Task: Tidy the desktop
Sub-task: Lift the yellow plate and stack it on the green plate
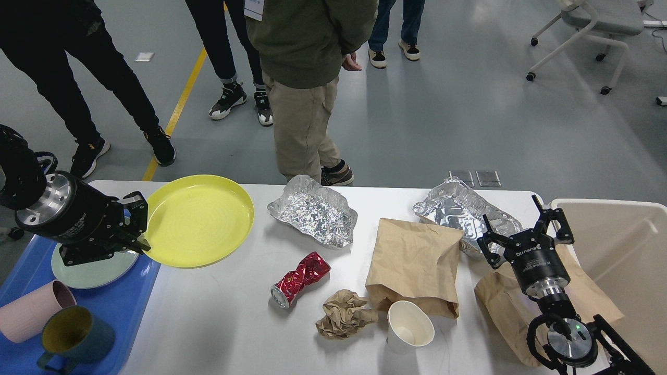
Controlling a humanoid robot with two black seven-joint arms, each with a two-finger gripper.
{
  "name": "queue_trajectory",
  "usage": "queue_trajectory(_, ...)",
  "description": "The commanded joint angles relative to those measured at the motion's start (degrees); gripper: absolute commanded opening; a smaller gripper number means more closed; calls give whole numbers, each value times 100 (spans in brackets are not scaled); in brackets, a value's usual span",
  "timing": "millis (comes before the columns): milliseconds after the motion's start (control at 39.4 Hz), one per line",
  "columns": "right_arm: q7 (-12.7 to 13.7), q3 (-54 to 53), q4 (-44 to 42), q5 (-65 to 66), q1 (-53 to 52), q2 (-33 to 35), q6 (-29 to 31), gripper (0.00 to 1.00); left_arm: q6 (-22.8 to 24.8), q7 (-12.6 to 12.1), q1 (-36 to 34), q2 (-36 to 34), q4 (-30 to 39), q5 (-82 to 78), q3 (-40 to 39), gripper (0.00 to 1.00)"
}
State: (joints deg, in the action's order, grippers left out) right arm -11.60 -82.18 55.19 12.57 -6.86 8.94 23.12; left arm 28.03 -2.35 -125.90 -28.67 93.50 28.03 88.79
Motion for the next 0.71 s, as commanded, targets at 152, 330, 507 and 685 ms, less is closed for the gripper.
queue_trajectory(152,0,0,0,0,0,-7,0,100,71,103,862,-708,-979,-799,139,0)
queue_trajectory(330,0,0,0,0,0,2,0,100,63,-20,2408,-1632,-2526,-992,-395,0)
queue_trajectory(507,0,0,9,0,0,-7,0,100,45,-90,4045,-1774,-3732,-1037,-1407,0)
queue_trajectory(685,0,0,9,0,0,2,0,100,-245,-380,5040,-1677,-4892,-1028,-2233,0)
